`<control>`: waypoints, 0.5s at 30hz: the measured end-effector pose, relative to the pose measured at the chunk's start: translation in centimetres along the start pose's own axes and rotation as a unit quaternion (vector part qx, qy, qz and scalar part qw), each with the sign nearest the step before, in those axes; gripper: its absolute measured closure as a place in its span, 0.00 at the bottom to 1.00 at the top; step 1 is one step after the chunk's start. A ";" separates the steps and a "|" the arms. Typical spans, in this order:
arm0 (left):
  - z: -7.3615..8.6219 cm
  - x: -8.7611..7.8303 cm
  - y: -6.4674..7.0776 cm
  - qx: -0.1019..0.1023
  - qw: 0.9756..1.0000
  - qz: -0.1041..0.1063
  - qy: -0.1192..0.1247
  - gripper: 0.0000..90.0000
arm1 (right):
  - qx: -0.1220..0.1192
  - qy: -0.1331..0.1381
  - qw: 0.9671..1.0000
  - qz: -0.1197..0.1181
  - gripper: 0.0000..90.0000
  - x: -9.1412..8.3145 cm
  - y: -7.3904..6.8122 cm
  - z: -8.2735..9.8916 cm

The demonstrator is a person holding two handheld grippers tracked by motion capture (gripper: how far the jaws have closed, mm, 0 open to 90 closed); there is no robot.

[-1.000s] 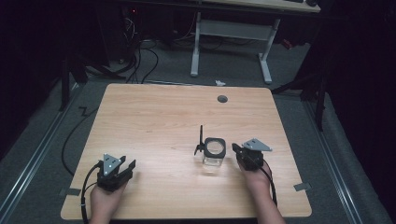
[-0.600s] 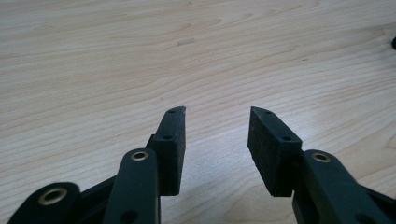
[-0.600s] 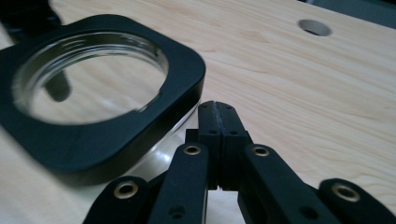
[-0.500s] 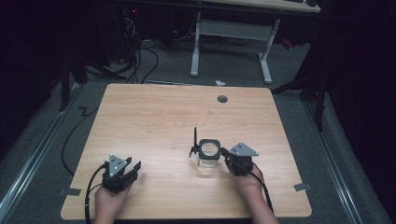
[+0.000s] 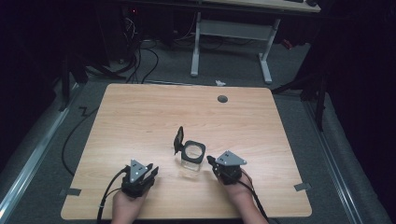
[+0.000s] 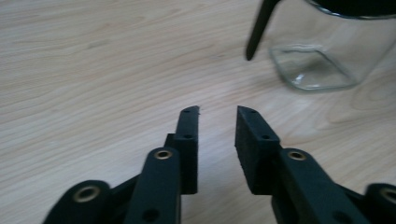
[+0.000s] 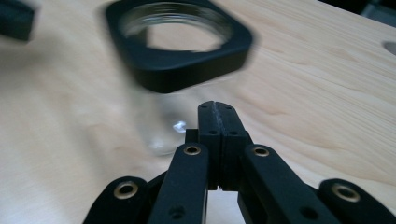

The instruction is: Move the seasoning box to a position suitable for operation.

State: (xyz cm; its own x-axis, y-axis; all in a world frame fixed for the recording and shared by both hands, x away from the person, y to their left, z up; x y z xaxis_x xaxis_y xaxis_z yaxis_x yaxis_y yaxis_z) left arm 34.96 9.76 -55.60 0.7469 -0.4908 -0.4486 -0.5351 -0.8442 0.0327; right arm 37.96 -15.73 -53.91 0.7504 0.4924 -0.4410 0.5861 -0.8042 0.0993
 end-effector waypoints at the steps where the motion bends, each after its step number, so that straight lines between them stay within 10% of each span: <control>1: -0.2 0.6 1.3 -0.006 1.000 0.011 -0.005 0.87 | 0.001 -0.003 1.000 0.005 1.00 0.4 0.5 -0.2; 7: -1.5 3.6 4.7 0.002 0.999 0.037 -0.021 0.92 | 0.002 -0.006 1.000 0.013 1.00 3.3 2.2 -2.0; 15: -2.7 6.2 3.7 -0.016 0.999 0.027 -0.026 0.93 | -0.006 -0.006 1.000 0.003 1.00 3.2 1.4 -2.0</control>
State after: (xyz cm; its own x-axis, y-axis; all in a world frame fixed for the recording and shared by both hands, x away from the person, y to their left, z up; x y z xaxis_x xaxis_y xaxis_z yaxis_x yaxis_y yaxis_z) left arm 38.65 3.00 -55.80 0.6955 -0.5240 -0.4917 -0.5599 -0.8241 0.0862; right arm 41.76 -14.61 -53.44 0.7507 0.4832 -0.4506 0.5849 -0.8031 0.1134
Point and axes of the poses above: each handheld gripper's, and its own axes: x roughly forward along the jaws, z roughly out of its underside, y roughly to its right, the point moved 6 cm from there along x, roughly forward along the jaws, and after that the axes turned 6 degrees about y, right-handed, at the moved point
